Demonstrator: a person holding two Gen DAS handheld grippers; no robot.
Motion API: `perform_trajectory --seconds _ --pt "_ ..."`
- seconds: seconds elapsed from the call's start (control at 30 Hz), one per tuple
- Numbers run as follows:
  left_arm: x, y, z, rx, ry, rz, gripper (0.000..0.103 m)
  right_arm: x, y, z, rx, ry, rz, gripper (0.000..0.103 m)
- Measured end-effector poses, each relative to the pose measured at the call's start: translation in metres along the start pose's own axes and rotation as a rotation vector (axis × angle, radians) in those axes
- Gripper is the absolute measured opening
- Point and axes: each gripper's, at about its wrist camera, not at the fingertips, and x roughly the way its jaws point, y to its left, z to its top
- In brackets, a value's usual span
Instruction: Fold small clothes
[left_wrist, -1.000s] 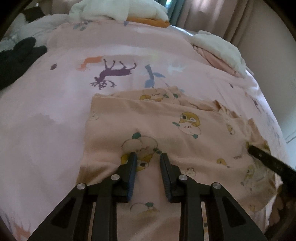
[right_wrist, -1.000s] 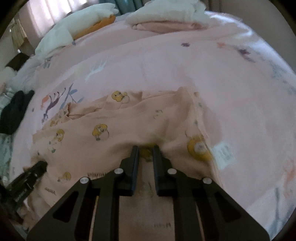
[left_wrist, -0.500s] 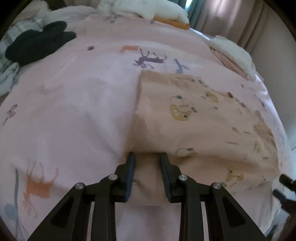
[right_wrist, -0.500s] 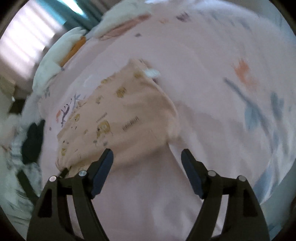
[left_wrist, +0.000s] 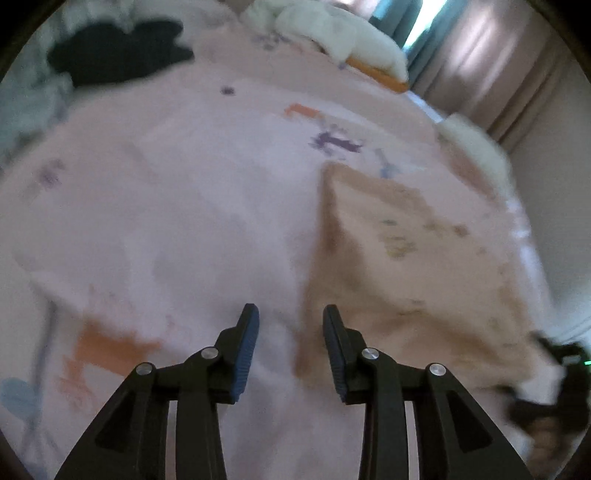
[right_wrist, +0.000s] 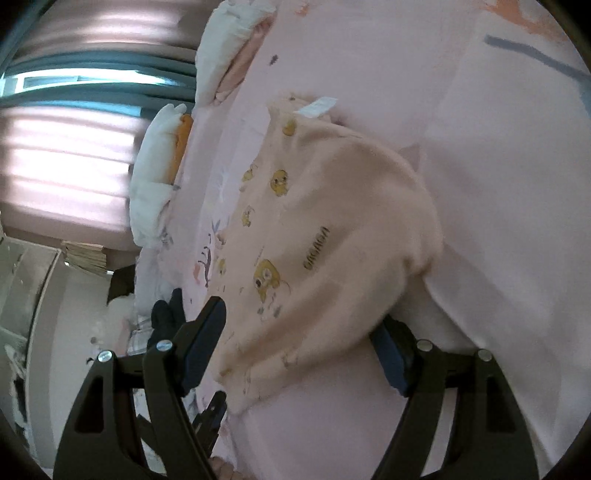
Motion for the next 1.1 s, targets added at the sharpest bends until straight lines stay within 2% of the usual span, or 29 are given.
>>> perform_trajectory --seconds 0.07,0.13,0.23,0.3,0.43,0.53,0.6,0.73,0.77,0.83,0.87,0.97,1.1 --pt "-0.009 0.000 -0.001 -0.007 -0.020 -0.118 0.033 0.006 0.004 0.000 -0.001 -0.007 -0.011 0.077" --pt "-0.012 -0.009 -0.005 0.052 -0.021 -0.177 0.035 0.009 0.005 0.005 -0.001 -0.016 -0.003 0.077" --pt "0.012 -0.017 -0.013 0.110 0.104 -0.122 0.036 0.012 0.001 0.012 0.019 -0.050 0.011 0.076" --pt "0.016 -0.014 -0.014 0.084 0.096 -0.132 0.036 0.012 0.000 0.015 0.027 -0.073 0.024 0.074" --pt "0.018 -0.007 -0.009 0.075 0.137 -0.184 0.036 0.018 -0.001 0.021 0.041 -0.102 0.041 0.069" --pt "0.018 0.002 -0.005 0.050 0.149 -0.221 0.036 0.024 -0.002 0.024 0.044 -0.117 0.049 0.061" --pt "0.020 0.003 -0.005 0.032 0.150 -0.234 0.036 0.026 -0.001 0.023 0.042 -0.122 0.031 0.054" --pt "0.018 0.002 -0.007 0.043 0.147 -0.236 0.036 0.035 0.007 0.024 0.005 -0.143 -0.005 0.051" --pt "0.018 0.002 -0.007 0.044 0.146 -0.234 0.036 0.039 0.008 0.024 -0.013 -0.148 -0.023 0.047" --pt "0.017 0.001 -0.008 0.050 0.142 -0.230 0.036 0.043 0.005 0.024 -0.027 -0.162 -0.081 0.027" --pt "0.018 0.001 -0.008 0.052 0.141 -0.229 0.036 0.043 0.000 0.025 -0.019 -0.170 -0.081 0.015" --pt "0.020 0.002 -0.007 0.048 0.140 -0.232 0.036 0.040 -0.014 0.026 0.004 -0.185 0.007 0.011" --pt "0.020 0.002 -0.006 0.047 0.141 -0.234 0.036 0.040 -0.008 0.022 -0.067 -0.207 -0.029 0.010"
